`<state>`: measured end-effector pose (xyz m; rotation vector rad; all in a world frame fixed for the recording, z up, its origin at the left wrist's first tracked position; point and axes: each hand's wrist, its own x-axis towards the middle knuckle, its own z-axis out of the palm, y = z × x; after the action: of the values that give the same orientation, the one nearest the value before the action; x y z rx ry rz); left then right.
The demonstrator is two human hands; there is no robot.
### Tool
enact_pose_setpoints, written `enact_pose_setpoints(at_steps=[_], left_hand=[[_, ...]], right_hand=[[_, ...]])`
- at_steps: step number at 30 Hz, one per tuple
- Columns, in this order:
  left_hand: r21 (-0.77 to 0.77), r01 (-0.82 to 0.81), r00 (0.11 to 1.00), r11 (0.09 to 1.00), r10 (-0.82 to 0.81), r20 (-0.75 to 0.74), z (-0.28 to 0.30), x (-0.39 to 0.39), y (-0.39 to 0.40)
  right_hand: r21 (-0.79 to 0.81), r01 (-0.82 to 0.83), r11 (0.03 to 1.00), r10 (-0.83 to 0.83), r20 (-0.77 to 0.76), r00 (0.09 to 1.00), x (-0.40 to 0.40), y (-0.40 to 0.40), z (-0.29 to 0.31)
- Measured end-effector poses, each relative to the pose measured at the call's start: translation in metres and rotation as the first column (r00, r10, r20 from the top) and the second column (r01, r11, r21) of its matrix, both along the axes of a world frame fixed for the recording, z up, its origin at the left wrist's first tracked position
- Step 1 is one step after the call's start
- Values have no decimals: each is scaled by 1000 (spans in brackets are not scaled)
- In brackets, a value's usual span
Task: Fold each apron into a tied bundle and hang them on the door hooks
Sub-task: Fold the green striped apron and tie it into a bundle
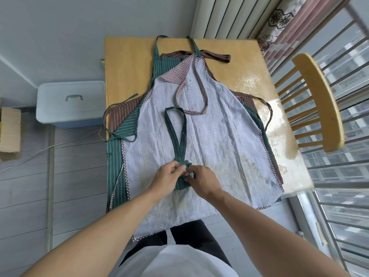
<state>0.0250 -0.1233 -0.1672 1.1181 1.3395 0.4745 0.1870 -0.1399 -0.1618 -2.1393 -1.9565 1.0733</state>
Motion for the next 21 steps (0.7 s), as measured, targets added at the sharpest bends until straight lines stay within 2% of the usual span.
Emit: enact_pose_setpoints(at_steps=[3, 7, 9, 12, 14, 17, 21], left_hand=[[24, 102, 993, 994, -100, -68, -1, 0, -2], [58, 209, 977, 976, -207, -44, -8, -13, -6], [76, 175, 983, 982, -170, -69, -12, -16, -10], [231, 76, 980, 970, -31, -195, -14, -16, -13], [306, 119, 948, 945, -16, -319, -14, -18, -15], [265, 270, 888, 926, -133, -441, -15, -22, -17], [174, 322, 859, 930, -210, -468, -10, -24, -12]], right_hand=[[-67, 92, 994, -96, -63, 993, 3, -4, 0], [-84, 93, 992, -94, -1, 996, 5, -6, 2], [-86, 91, 992, -89, 32, 996, 3, -5, 2], [-78, 79, 994, -73, 83, 994, 0, -1, 3], [-38, 67, 997, -62, 124, 990, 0, 1, 5], [35, 54, 998, -59, 144, 988, 0, -1, 4], [64, 6, 998, -18, 187, 982, -4, -3, -1]])
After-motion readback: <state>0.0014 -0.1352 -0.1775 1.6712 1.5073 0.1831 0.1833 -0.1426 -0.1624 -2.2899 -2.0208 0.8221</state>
